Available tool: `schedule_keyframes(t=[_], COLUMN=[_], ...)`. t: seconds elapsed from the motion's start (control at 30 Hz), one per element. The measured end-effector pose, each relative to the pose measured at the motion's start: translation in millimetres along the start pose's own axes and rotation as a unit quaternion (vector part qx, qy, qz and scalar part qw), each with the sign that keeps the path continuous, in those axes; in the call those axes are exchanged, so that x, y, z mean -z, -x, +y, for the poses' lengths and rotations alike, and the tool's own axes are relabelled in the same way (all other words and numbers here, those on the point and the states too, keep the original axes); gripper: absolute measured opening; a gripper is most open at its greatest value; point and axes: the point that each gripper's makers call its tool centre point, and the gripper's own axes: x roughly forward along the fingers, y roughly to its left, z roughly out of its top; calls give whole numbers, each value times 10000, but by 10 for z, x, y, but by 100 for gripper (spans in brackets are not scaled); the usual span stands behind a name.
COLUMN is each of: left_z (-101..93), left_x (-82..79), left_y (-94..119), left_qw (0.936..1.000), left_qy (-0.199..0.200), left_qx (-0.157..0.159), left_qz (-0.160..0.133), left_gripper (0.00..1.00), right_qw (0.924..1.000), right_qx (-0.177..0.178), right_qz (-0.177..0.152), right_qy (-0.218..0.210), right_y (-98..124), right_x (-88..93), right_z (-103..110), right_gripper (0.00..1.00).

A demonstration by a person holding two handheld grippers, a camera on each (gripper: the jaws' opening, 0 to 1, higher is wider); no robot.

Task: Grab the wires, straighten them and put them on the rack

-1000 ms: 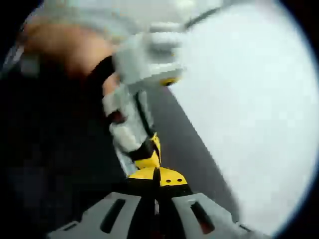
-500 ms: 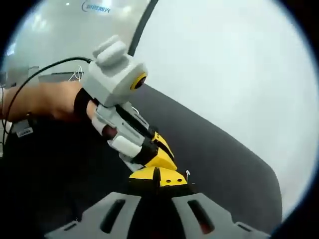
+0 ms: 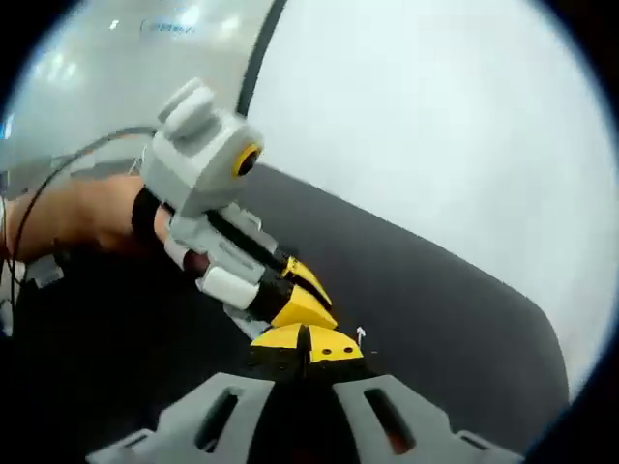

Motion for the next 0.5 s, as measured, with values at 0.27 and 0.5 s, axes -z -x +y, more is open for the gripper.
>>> schedule_keyframes(t=[0.27,0.5], left_z=[0,0], left_x=[6,10], left_y=[7,11], left_qw=[10000,10000], left_qy=[-27,-51], left_qx=[-5,-23], left_qz=[2,1], left_gripper=[17,17], right_qw=[9994,9997], right_qx=[-204,-61], right_qz=[130,212], right_qy=[-267,69], right_y=[-80,-78], right_x=[77,82], right_z=[74,71], right_gripper=[0,0])
